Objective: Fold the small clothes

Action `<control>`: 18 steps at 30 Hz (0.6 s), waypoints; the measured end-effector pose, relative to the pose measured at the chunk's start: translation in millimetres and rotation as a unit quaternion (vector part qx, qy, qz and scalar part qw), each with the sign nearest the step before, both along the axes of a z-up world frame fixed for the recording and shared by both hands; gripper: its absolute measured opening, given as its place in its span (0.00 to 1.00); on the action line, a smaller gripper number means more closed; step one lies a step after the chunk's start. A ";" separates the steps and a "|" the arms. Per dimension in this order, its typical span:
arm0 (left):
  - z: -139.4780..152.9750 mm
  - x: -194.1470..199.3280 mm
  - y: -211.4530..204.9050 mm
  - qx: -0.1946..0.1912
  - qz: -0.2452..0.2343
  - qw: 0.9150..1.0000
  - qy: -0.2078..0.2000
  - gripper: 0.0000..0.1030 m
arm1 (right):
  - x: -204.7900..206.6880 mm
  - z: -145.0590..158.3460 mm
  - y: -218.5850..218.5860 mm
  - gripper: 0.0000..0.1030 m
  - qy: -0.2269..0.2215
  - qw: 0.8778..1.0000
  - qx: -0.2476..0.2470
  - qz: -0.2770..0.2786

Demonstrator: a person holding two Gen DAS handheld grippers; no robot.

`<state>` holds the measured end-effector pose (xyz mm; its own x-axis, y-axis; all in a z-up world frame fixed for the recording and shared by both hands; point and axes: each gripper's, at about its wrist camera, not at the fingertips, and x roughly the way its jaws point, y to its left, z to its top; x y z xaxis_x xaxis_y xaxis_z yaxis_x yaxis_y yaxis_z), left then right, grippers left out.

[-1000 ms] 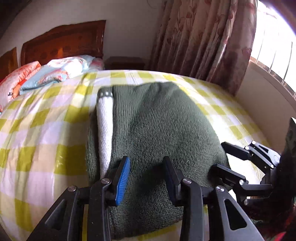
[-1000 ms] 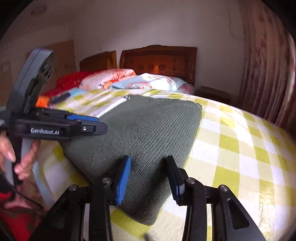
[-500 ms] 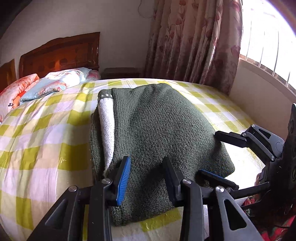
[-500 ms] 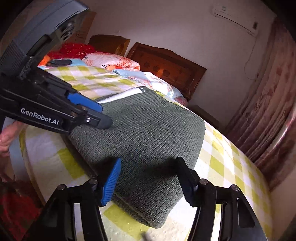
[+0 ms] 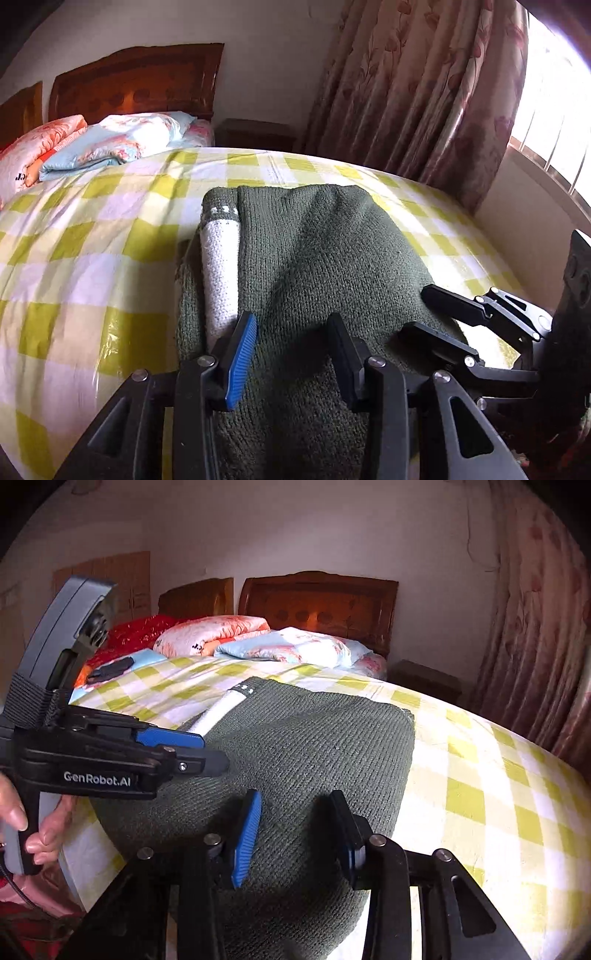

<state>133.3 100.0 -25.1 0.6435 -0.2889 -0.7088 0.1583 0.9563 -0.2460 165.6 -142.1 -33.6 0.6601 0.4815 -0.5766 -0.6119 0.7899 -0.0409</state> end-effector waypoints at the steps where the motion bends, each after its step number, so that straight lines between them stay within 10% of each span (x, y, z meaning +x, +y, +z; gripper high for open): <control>1: 4.9 1.3 0.5 0.002 -0.002 1.000 0.006 0.39 | 1.7 3.4 -0.6 0.64 0.009 1.000 0.001 0.003; 6: 46.7 22.9 6.2 -0.028 0.021 0.999 -0.025 0.39 | 27.7 24.3 4.5 0.00 0.003 1.000 -0.001 -0.002; 13: 12.0 101.8 4.0 -0.028 0.056 0.997 0.053 0.38 | 66.6 7.2 2.7 0.00 0.053 0.997 0.046 -0.024; 18: 0.9 88.8 17.8 -0.058 0.057 0.997 0.017 0.34 | 72.7 18.9 2.6 0.00 0.067 0.997 0.028 -0.015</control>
